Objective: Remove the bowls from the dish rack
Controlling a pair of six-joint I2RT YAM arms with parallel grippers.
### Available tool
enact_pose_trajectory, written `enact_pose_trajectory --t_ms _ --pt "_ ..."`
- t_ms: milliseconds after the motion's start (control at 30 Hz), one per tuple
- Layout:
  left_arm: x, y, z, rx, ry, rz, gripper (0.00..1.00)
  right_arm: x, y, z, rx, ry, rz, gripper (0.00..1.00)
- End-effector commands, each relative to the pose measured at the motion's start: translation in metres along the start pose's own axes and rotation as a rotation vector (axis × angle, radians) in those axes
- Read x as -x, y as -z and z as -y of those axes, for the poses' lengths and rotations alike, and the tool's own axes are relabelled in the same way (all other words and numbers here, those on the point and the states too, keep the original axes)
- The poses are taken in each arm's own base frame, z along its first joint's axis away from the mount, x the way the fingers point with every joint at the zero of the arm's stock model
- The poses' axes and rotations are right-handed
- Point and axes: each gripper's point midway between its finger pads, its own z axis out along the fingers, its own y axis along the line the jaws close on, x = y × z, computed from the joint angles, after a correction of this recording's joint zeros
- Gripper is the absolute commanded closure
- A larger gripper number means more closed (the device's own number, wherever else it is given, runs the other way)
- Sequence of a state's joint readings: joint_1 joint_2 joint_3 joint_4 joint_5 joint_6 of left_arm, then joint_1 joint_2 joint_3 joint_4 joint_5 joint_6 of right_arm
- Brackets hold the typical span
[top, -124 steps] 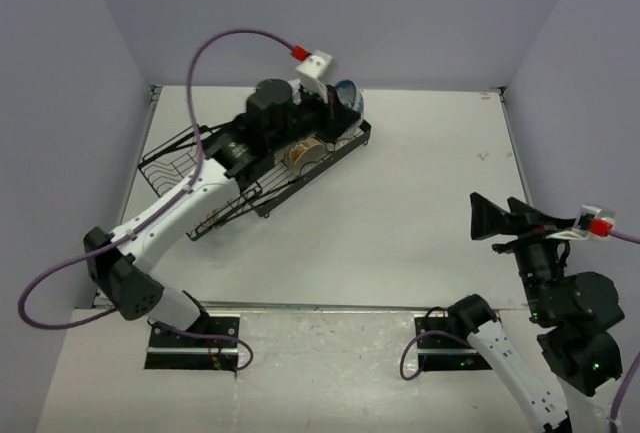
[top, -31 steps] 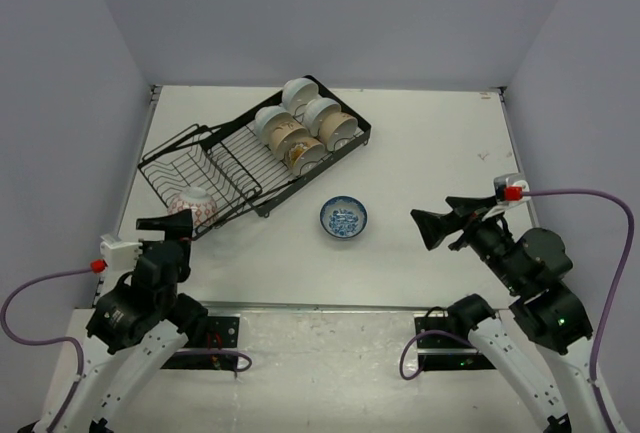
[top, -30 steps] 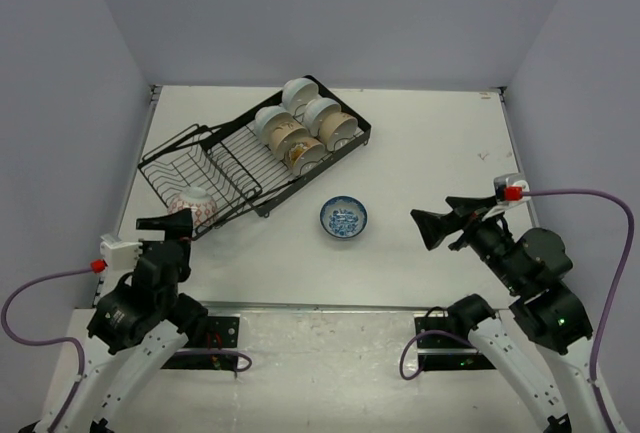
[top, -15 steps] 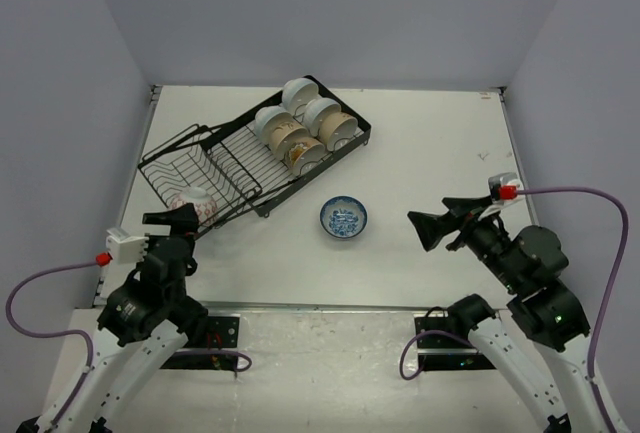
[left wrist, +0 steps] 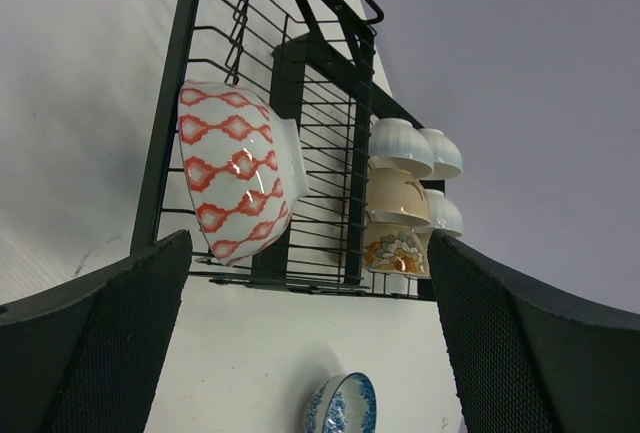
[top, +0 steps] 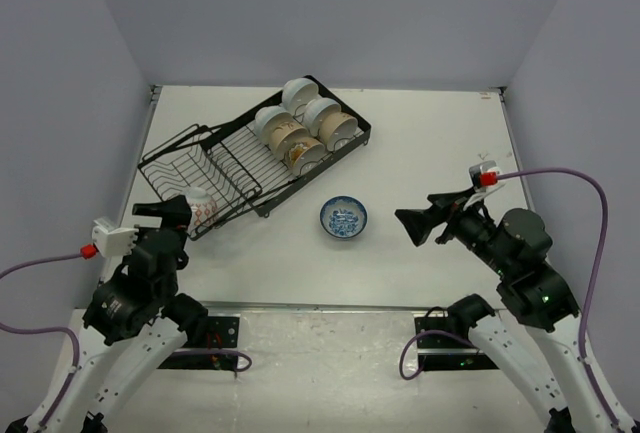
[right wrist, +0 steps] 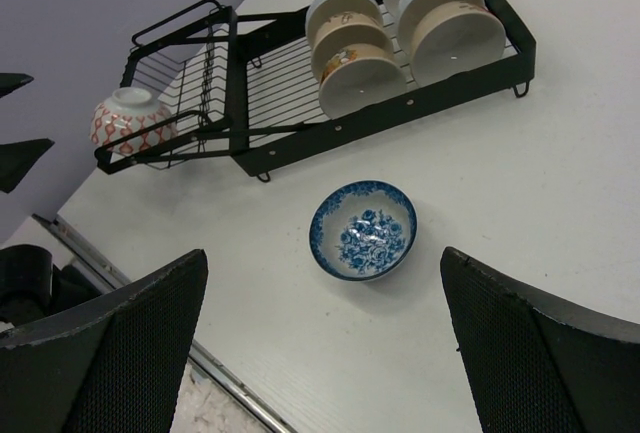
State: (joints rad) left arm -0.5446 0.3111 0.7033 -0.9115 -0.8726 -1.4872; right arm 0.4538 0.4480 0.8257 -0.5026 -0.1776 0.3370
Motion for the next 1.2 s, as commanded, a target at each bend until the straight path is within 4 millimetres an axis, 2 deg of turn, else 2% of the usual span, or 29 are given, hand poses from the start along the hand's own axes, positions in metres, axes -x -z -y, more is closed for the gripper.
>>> enact_pose_trajectory --t_ms 0,267,367,400,500,567,667,733,867,900,967,1000,1033,1067,1100,1133,1167 --pt "0.015 0.001 -0.003 0.005 -0.038 0.06 0.0 0.007 -0.005 -0.013 0.068 -0.001 0.015 0.01" --pt "-0.009 -0.014 -0.002 0.073 -0.101 0.028 0.0 0.005 -0.005 -0.011 0.062 0.013 0.013 0.01" --pt "0.001 -0.01 0.008 0.108 -0.118 0.043 0.0 0.006 -0.004 -0.01 0.057 0.019 0.021 0.01" --pt "0.01 -0.005 0.019 0.095 -0.105 0.049 0.0 0.006 -0.004 -0.01 0.057 0.019 0.022 0.01" --pt "0.02 0.002 0.033 0.079 -0.087 0.051 0.0 0.005 -0.005 -0.012 0.069 0.015 0.02 0.01" --pt "0.021 0.005 0.033 0.074 -0.079 0.039 0.0 0.005 -0.004 -0.013 0.073 0.013 0.018 0.01" --pt "0.012 0.004 0.018 0.087 -0.048 0.015 0.0 0.006 -0.002 -0.012 0.073 0.012 0.035 0.01" --pt "0.005 0.004 0.017 0.045 -0.097 -0.019 0.0 0.005 -0.002 -0.012 0.073 0.012 0.034 0.01" --pt "-0.008 0.006 0.049 -0.064 -0.189 -0.088 0.0 0.008 -0.001 -0.013 0.072 0.014 0.037 0.01" --pt "-0.004 0.009 0.064 -0.093 -0.206 -0.087 0.0 0.008 -0.001 -0.013 0.073 0.013 0.039 0.01" --pt "-0.011 0.001 0.076 -0.071 -0.327 -0.098 0.0 0.009 -0.002 -0.014 0.079 0.007 0.046 0.01" --pt "-0.005 0.004 0.094 -0.096 -0.335 -0.094 0.0 0.009 -0.002 -0.015 0.081 0.006 0.047 0.01" --pt "-0.012 -0.003 0.101 -0.076 -0.406 -0.102 0.0 0.01 -0.003 -0.014 0.08 0.004 0.049 0.01" --pt "-0.012 -0.005 0.106 -0.07 -0.422 -0.094 0.0 0.011 -0.003 -0.014 0.079 0.005 0.051 0.01" --pt "-0.008 -0.006 0.12 -0.099 -0.415 -0.074 0.0 0.011 -0.002 -0.014 0.075 0.005 0.052 0.01" --pt "-0.008 -0.011 0.123 -0.098 -0.437 -0.054 0.0 0.011 -0.002 -0.012 0.067 0.007 0.053 0.01" --pt "-0.002 -0.015 0.137 -0.134 -0.417 -0.011 0.0 0.013 -0.001 -0.012 0.061 0.012 0.059 0.01"
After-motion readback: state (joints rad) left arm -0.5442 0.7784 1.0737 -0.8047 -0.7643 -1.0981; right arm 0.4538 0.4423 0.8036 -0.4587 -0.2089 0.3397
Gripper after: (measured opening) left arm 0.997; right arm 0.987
